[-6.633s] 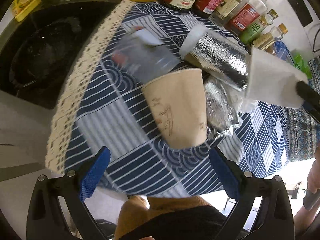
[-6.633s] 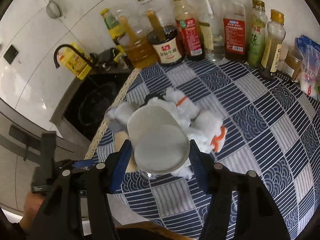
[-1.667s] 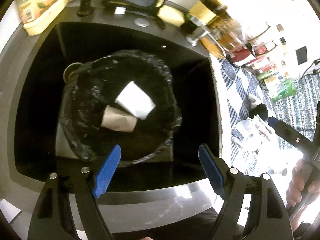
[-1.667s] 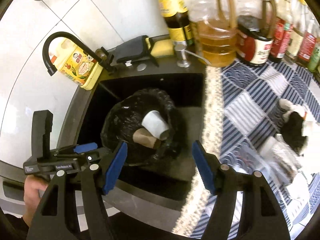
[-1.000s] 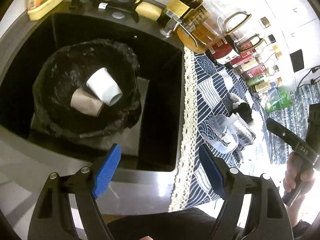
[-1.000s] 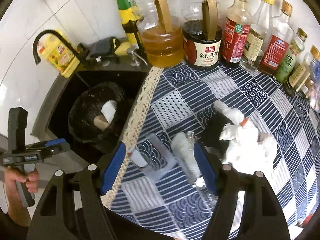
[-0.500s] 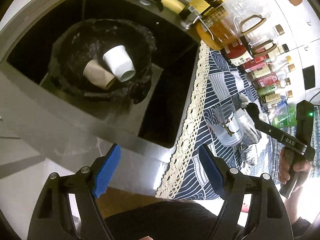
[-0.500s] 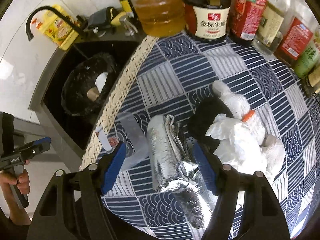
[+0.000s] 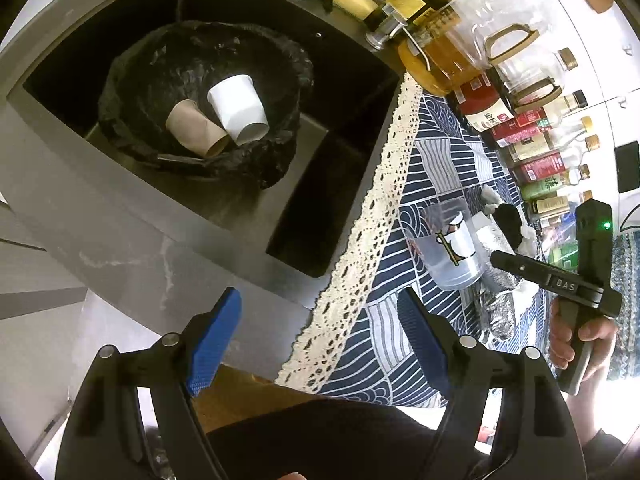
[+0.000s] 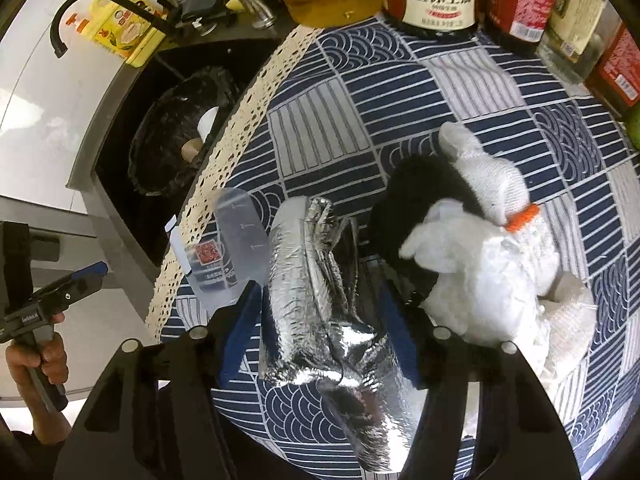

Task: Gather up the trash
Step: 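Grasp the foil-wrapped item with the right tool while the left tool moves toward the clear container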

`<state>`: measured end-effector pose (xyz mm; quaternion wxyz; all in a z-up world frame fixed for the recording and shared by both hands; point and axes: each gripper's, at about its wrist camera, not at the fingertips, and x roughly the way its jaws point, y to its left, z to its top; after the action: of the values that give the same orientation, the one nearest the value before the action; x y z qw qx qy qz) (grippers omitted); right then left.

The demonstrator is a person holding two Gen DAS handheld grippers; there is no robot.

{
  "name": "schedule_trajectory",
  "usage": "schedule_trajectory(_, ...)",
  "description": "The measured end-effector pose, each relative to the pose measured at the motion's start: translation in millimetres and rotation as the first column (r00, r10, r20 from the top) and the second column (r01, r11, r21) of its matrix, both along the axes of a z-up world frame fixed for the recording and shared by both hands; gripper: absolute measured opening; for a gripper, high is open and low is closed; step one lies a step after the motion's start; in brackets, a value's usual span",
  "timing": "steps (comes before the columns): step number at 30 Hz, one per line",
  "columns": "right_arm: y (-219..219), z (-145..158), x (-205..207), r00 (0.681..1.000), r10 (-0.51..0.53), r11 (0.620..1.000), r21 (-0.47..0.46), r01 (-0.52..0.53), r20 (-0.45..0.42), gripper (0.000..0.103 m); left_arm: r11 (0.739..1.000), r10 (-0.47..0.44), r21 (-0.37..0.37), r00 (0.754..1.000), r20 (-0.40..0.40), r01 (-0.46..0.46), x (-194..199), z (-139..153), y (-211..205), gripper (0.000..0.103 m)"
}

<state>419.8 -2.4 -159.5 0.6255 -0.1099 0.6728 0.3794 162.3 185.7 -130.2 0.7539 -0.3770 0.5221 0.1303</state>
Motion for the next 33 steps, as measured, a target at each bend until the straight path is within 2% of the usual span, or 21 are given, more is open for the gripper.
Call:
schedule_trajectory(2, 1.6, -5.2, -0.2, 1.000, 0.010, 1.000, -0.003, -0.010, -0.026, 0.052, 1.000, 0.005, 0.002, 1.000, -0.001, -0.005, 0.9, 1.1, -1.8, 0.078)
schedule_trajectory(12, -2.3, 7.1, -1.4, 1.000, -0.003, 0.999, 0.034, 0.004, -0.024, 0.050, 1.000, -0.018, 0.003, 1.000, -0.002, 0.018, 15.7, 2.8, -10.3, 0.078)
schedule_trajectory(19, -16.8, 38.2, 3.1, 0.999, -0.048, 0.992, 0.115, 0.049, -0.008, 0.050, 0.994, -0.102, 0.023, 0.995, -0.008, 0.103, 40.4, 4.0, -30.2, 0.081)
schedule_trajectory(29, -61.2, 86.5, -5.1, 0.990, -0.139, 0.963, 0.237, 0.127, 0.034, 0.050, 0.974, -0.226, 0.002, 0.974, 0.019, 0.226, 82.1, 5.1, -68.2, 0.082)
schedule_trajectory(33, -86.5, 93.7, -11.6, 0.982, -0.185, 0.952, 0.254, 0.171, 0.036, 0.050, 0.965, -0.253, -0.057, 0.967, 0.030, 0.254, 100.2, -2.7, -82.4, 0.082)
